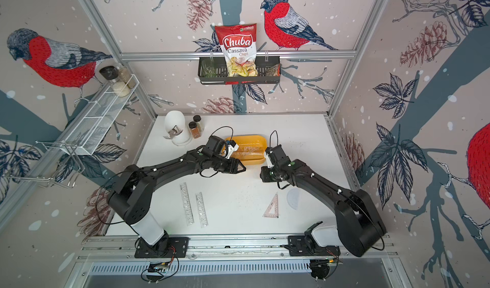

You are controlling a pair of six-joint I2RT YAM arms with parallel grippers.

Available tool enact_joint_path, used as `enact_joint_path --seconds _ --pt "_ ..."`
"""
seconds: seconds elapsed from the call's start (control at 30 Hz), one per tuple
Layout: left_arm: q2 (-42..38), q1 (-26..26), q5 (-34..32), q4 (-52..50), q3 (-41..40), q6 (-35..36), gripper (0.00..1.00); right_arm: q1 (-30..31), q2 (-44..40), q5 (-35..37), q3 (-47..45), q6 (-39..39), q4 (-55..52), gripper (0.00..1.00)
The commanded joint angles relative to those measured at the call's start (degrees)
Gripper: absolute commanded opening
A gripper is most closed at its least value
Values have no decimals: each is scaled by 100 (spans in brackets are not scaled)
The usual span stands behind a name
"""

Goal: Put the scattered rulers into the storage box
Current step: Move the ruler to the center of the board.

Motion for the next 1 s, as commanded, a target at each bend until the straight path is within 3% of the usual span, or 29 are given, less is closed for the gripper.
enact_joint_path --seconds 0.0,0.2,0.43,0.97 --pt "-127 -313 -310 303 -231 -156 67 327 -671 655 -705 1149 4 38" --pt "-162 -581 -440 390 -463 -202 71 1069 -1335 970 -1514 2052 -116 41" --pt "-207 -603 -523 410 -577 -118 72 1708 -1176 1477 -1378 2544 -593 44" --pt "-170 -602 -486 450 -655 -45 71 1709 -1167 1327 -1766 2836 -592 40"
